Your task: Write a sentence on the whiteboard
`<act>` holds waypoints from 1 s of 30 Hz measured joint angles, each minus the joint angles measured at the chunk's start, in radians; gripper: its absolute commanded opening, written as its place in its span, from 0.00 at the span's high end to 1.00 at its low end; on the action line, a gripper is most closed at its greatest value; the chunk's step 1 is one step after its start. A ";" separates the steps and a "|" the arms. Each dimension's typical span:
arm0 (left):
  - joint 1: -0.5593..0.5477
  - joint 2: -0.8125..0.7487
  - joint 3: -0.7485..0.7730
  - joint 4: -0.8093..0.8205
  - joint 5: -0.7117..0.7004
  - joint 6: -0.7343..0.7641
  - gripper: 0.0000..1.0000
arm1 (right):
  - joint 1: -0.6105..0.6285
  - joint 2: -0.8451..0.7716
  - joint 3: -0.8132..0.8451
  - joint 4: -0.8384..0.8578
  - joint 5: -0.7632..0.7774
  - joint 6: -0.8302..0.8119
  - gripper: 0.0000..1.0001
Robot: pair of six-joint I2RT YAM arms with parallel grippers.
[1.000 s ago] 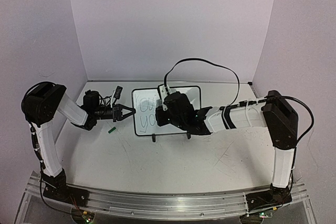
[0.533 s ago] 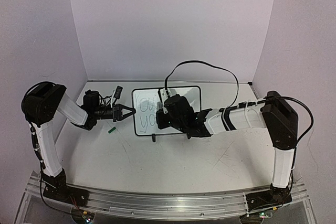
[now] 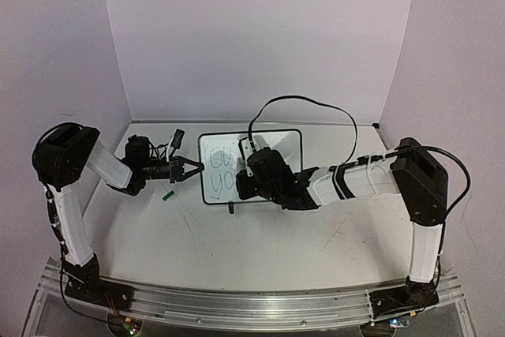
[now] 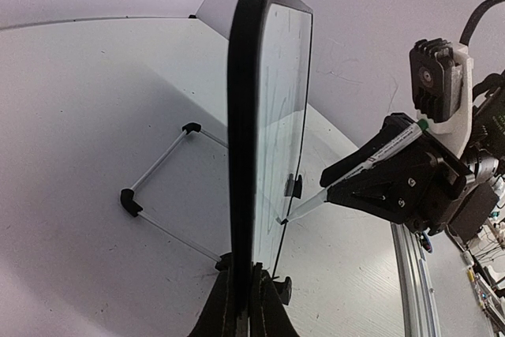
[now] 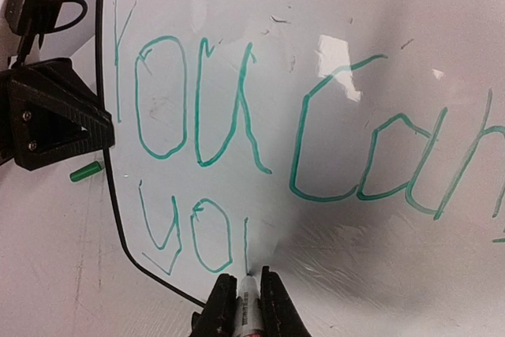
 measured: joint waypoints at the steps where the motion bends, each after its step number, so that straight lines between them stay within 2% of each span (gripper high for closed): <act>1: 0.000 0.000 0.000 0.000 0.000 0.000 1.00 | 0.001 0.000 -0.001 0.000 0.001 0.000 1.00; 30: 0.000 0.000 0.000 0.000 -0.002 0.000 1.00 | -0.004 -0.014 -0.004 -0.013 0.044 -0.026 1.00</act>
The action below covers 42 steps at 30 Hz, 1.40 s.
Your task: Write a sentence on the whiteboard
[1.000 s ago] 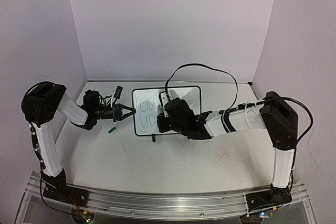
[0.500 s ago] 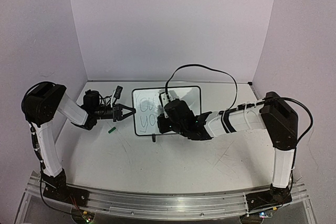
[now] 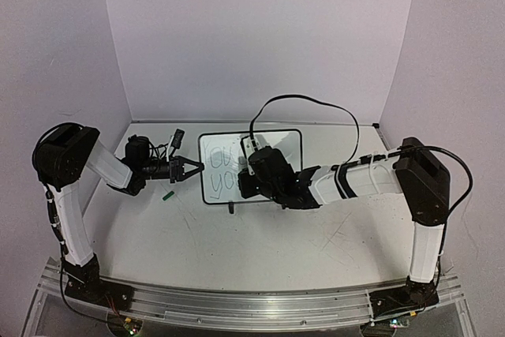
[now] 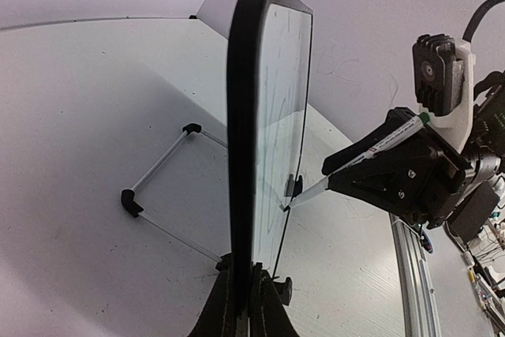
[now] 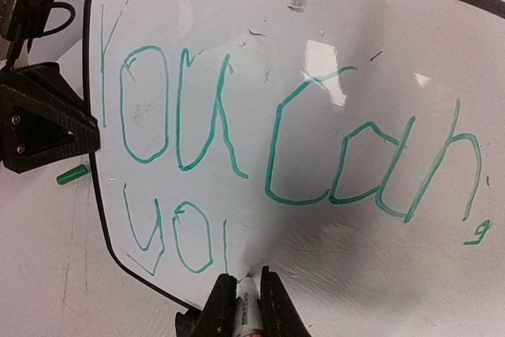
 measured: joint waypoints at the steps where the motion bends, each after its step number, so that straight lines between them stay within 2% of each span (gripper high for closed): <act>1: 0.000 0.000 0.000 0.000 0.000 0.000 1.00 | 0.000 0.000 0.001 -0.001 0.000 -0.001 1.00; 42: 0.000 0.000 0.000 0.000 -0.005 0.000 1.00 | -0.021 -0.010 0.045 -0.007 0.005 -0.040 1.00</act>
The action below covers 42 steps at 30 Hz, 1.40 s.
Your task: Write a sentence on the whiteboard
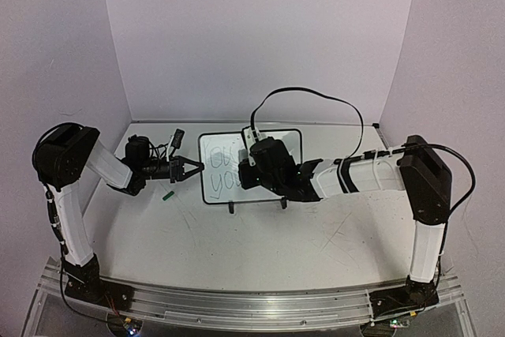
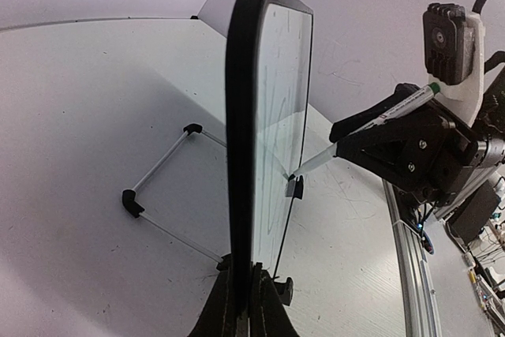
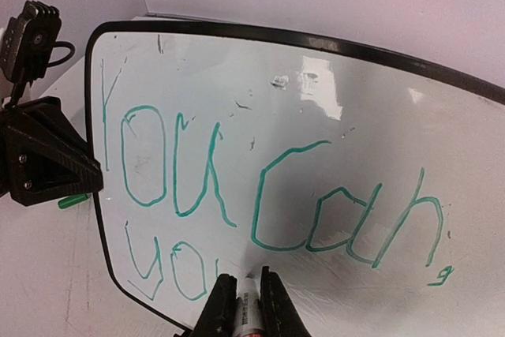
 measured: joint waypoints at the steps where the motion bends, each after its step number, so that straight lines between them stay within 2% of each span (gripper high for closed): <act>1: 0.000 0.000 0.000 0.000 0.000 0.000 1.00 | 0.000 0.000 0.001 0.000 0.000 -0.001 1.00; 42: -0.001 0.000 0.002 -0.007 -0.002 0.002 1.00 | -0.003 -0.007 -0.050 0.046 -0.019 0.062 1.00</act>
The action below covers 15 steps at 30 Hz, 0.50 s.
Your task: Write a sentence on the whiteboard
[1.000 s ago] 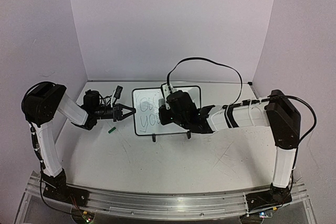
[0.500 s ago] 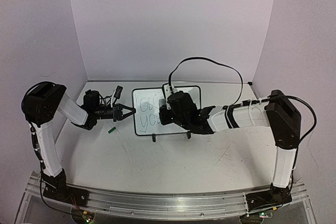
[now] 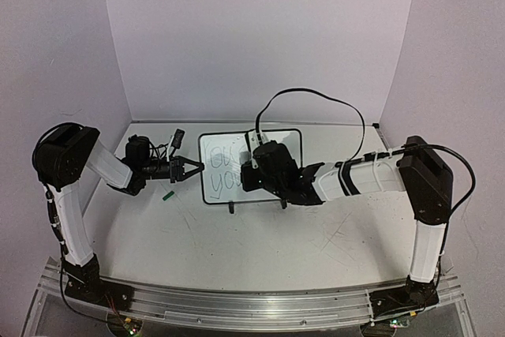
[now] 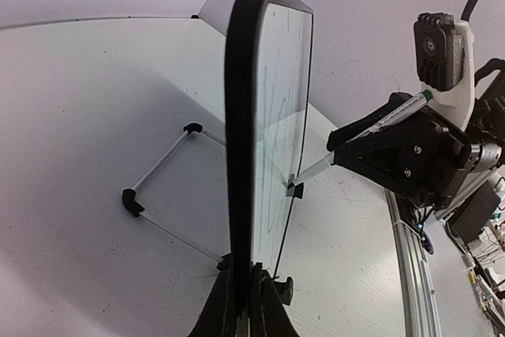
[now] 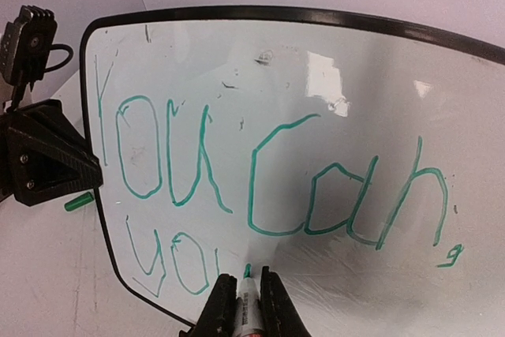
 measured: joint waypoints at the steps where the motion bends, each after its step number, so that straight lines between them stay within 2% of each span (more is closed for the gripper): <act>1: 0.000 0.000 0.000 0.000 0.000 0.000 1.00 | 0.000 0.000 -0.002 0.000 -0.002 0.003 1.00; 15: 0.000 0.000 0.000 0.000 0.000 0.001 1.00 | 0.005 0.000 -0.035 0.003 -0.010 0.023 1.00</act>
